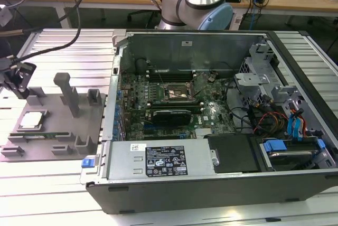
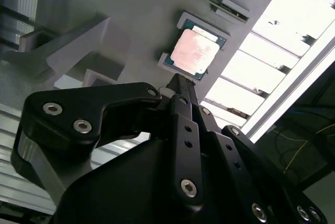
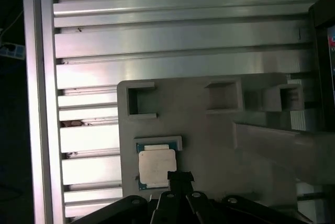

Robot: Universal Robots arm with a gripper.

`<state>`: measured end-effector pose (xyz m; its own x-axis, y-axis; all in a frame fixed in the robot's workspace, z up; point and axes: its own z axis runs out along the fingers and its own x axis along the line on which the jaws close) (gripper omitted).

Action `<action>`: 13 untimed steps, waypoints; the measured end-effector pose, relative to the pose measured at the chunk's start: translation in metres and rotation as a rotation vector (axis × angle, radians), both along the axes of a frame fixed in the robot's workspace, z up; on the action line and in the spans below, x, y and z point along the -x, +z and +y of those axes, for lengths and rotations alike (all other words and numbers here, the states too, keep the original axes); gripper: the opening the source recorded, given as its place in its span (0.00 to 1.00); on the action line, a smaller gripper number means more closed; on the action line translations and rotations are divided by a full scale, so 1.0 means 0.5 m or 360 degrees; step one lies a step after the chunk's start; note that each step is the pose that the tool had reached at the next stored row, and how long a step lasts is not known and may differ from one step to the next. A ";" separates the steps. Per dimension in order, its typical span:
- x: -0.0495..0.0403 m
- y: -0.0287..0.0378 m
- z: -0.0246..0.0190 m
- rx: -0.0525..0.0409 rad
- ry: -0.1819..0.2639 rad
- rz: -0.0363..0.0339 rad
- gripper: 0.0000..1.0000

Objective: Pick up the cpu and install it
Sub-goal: 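Pick up the cpu and move it towards the insertion slot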

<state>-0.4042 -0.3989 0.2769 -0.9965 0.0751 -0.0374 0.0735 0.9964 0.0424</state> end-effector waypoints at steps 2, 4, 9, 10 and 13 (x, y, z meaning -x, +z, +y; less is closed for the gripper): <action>0.000 -0.008 -0.0001 0.0000 0.0000 0.0000 0.11; 0.001 -0.023 -0.0012 0.0000 0.0000 0.0000 0.11; 0.001 -0.048 -0.0054 0.0000 0.0000 0.0000 0.11; 0.001 -0.055 -0.0072 0.0000 0.0000 0.0000 0.11; 0.002 -0.075 -0.0124 0.0000 0.0000 0.0000 0.11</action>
<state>-0.4051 -0.4051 0.2392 -0.9965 0.0752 -0.0375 0.0736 0.9964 0.0424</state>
